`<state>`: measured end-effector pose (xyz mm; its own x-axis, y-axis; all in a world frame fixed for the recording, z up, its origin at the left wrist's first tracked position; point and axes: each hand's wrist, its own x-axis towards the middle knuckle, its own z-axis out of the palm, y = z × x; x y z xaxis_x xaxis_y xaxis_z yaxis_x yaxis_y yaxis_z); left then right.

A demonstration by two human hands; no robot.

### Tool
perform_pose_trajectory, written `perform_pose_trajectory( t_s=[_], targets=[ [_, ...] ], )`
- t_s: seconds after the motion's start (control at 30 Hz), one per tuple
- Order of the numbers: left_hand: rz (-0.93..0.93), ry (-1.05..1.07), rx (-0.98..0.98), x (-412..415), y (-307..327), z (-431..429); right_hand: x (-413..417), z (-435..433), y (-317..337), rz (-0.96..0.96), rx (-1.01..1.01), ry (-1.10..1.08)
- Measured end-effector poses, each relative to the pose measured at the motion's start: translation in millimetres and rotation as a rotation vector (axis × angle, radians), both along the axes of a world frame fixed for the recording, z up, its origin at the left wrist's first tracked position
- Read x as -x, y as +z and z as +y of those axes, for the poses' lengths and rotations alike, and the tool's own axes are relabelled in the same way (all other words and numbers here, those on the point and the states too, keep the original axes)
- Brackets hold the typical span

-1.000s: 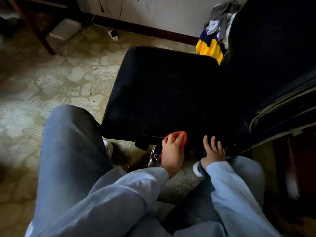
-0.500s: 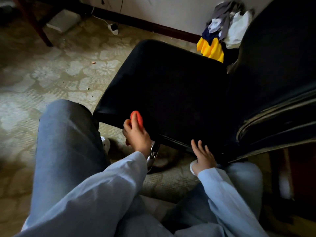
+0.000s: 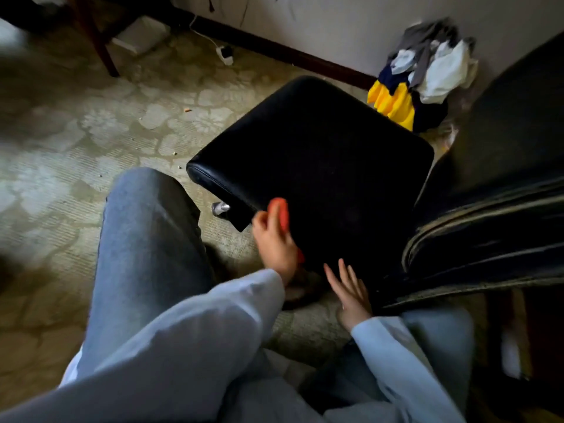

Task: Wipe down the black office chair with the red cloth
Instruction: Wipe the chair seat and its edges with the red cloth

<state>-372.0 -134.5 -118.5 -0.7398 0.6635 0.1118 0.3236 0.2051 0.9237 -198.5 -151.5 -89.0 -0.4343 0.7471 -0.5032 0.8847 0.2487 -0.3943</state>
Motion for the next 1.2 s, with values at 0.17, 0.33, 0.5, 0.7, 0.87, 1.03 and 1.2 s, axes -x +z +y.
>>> perform_pose_trajectory(
  t_s=[0.17, 0.33, 0.5, 0.7, 0.87, 1.03, 1.2],
  targets=[
    [-0.115, 0.238, 0.126, 105, 5, 23, 9, 3, -1, 0.001, -0.162, -0.100],
    [-0.293, 0.088, 0.001, 101, -4, 23, 19, 1, -5, -0.048, -0.093, -0.085],
    [-0.351, 0.025, 0.086, 45, -8, 1, 16, 7, -1, -0.037, -0.025, -0.055],
    [-0.122, -0.224, 0.311, -15, -1, -25, 17, 8, -1, -0.046, -0.014, -0.053],
    [0.008, -0.461, 0.448, -33, 2, -37, 15, 11, 0, 0.014, -0.003, -0.095],
    [0.006, -0.391, 0.091, -15, 18, -41, 8, 11, 3, 0.209, -0.045, -0.247],
    [-0.099, -0.094, 0.214, 38, 13, -10, 6, 5, -1, 0.214, -0.088, -0.239]
  ],
)
